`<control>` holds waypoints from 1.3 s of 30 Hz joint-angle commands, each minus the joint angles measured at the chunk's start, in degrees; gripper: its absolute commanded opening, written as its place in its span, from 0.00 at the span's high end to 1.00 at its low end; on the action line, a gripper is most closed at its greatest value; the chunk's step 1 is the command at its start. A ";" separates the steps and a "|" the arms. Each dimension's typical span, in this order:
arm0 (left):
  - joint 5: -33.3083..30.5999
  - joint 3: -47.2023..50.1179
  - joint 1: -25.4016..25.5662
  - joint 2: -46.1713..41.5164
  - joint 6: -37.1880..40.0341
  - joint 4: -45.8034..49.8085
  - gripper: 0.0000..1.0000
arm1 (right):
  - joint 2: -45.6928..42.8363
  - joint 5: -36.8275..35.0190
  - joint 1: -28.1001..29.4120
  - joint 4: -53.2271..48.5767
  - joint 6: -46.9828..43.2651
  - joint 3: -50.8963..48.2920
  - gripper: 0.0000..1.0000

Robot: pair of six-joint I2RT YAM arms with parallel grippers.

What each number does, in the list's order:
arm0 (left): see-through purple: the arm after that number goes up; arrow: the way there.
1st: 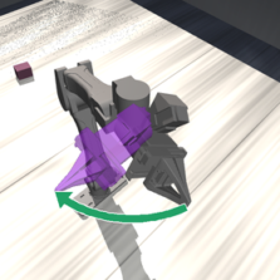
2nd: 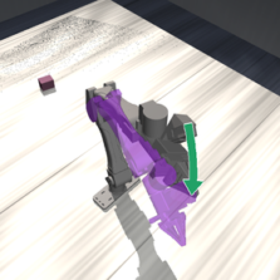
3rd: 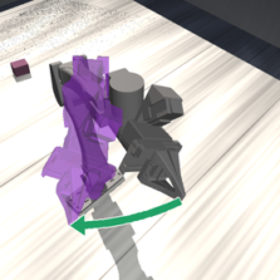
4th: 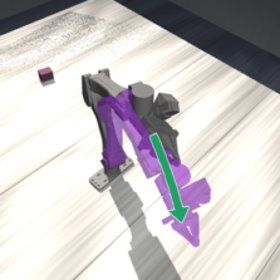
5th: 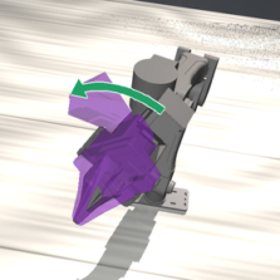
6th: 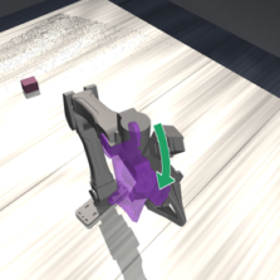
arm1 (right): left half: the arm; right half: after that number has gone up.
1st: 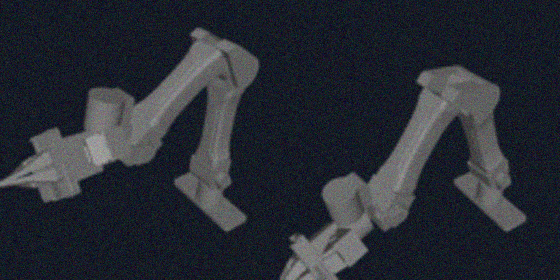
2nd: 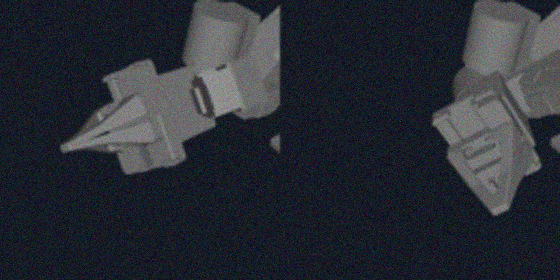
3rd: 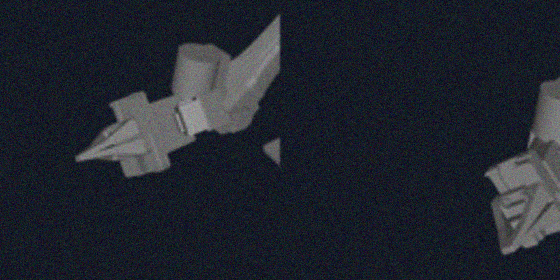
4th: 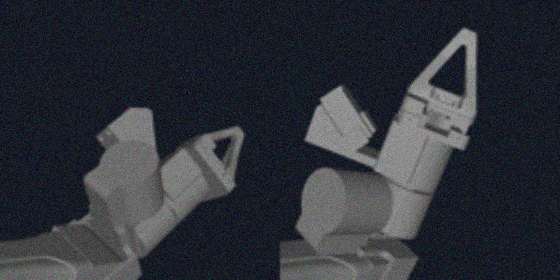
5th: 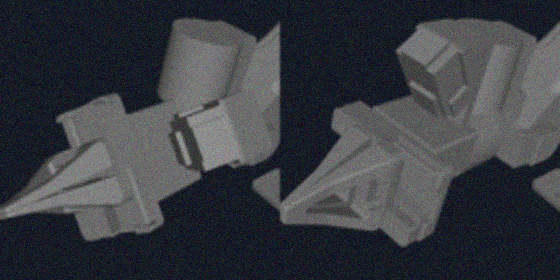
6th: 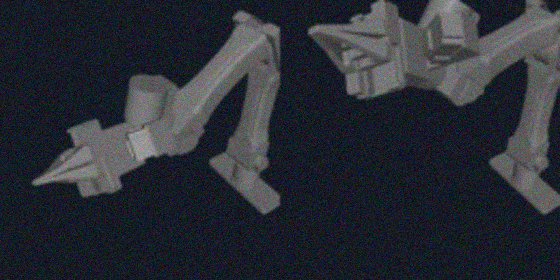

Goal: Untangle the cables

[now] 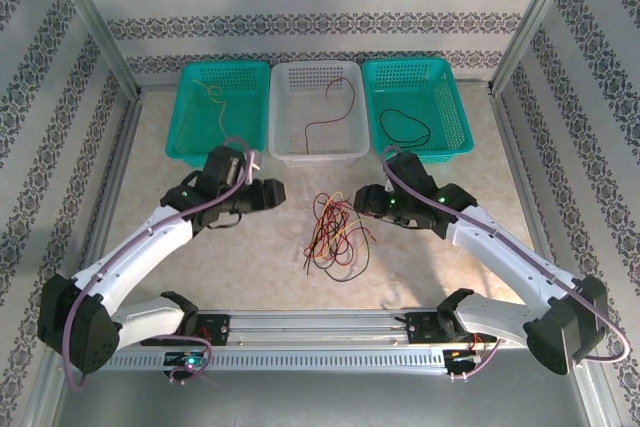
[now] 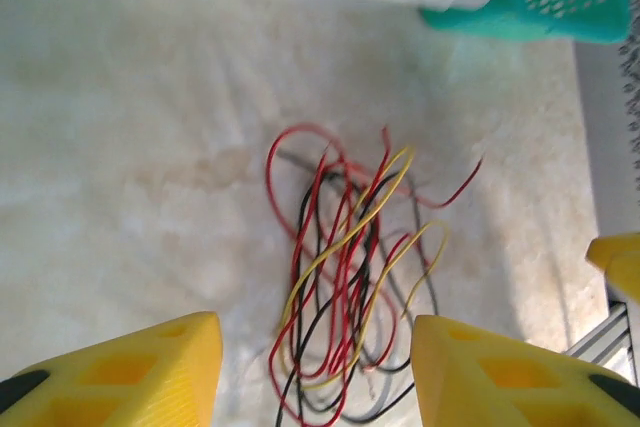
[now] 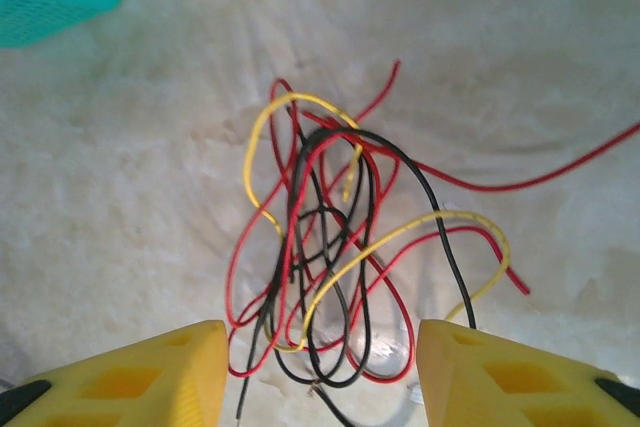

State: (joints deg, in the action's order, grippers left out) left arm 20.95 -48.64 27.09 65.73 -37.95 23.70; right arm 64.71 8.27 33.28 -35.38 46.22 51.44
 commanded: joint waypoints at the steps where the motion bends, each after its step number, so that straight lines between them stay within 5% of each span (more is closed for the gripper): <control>1: 0.77 4.34 3.70 0.00 -5.27 -6.97 0.52 | -0.75 -1.48 1.02 0.62 3.32 -2.21 0.47; 8: -1.43 3.86 13.24 11.12 -7.13 -15.16 0.63 | -2.75 -1.85 2.56 -0.20 6.82 -3.58 0.47; 19: -3.54 -3.72 15.69 23.79 -2.21 -10.48 0.71 | -12.91 -5.71 6.48 -0.44 13.43 -10.61 0.48; 27: -3.44 -5.80 17.29 27.78 -0.80 -7.57 0.76 | -18.36 -7.77 7.64 -2.59 15.33 -11.89 0.47; 33: -4.83 -10.06 17.38 28.48 1.92 -2.01 1.00 | -17.22 -6.87 7.78 -2.15 14.26 -10.66 0.47; 39: -4.98 -20.82 17.56 20.68 5.69 9.32 1.00 | -14.80 -6.36 7.66 -2.12 11.97 -6.84 0.45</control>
State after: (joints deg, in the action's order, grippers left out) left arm 16.53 -64.49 43.88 92.42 -35.73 26.20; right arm 49.34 2.37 40.40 -37.15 59.68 41.65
